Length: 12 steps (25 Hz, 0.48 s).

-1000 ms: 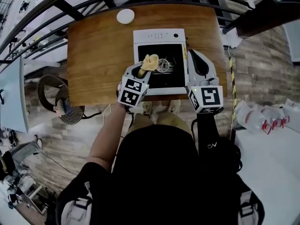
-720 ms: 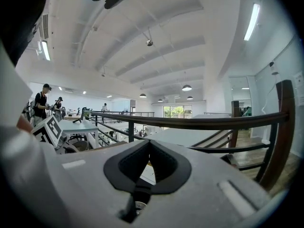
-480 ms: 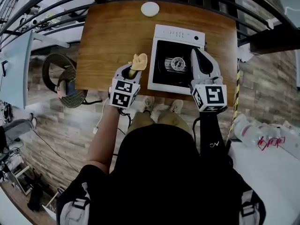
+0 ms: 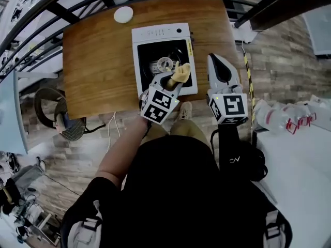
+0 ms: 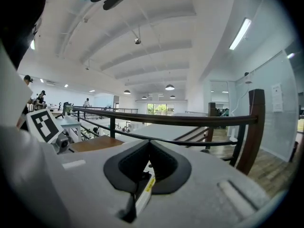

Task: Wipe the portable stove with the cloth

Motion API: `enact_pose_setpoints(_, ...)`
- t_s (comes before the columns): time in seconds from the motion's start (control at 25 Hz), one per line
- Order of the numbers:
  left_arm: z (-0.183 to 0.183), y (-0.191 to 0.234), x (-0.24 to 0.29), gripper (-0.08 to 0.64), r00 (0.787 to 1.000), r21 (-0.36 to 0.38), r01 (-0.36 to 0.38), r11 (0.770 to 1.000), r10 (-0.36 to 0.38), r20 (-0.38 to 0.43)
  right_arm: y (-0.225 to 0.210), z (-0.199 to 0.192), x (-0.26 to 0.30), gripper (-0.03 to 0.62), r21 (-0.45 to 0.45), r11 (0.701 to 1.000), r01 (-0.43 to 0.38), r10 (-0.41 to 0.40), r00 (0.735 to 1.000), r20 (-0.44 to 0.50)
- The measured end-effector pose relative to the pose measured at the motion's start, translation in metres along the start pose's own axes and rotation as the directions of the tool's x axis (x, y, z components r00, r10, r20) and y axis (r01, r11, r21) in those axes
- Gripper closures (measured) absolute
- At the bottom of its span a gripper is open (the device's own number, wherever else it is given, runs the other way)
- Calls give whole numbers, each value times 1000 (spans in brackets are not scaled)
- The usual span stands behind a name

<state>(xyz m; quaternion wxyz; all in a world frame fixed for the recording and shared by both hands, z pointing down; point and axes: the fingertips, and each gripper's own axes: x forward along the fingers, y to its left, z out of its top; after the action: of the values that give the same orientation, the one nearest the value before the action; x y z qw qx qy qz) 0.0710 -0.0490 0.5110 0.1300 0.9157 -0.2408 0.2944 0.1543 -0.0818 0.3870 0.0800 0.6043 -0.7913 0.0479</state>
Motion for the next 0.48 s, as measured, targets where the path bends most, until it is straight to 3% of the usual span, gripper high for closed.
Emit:
enact_pose_setpoints(0.12,7,-52,25,469,995,80,100,992,-98,-27,-20,-2,-21,589,-1,999,45,-45,999,-3)
enact_pose_setpoints(0.24,1,-71,40,469,989,93,137,986,-132,-62,-32,-6,-31,588,1,997,71,-71,997,-12)
enact_pose_setpoints(0.36,-8,-57,40,469,992,71,98,993,-92,-83,-35,-9,-31,589,10,998,64,-64,998,-17)
enact_pose_setpoints(0.48,-21,-27,25,469,995,18,0,1000,2,-97,-28,-10,-26,589,21,999,28,-27,1000,-15)
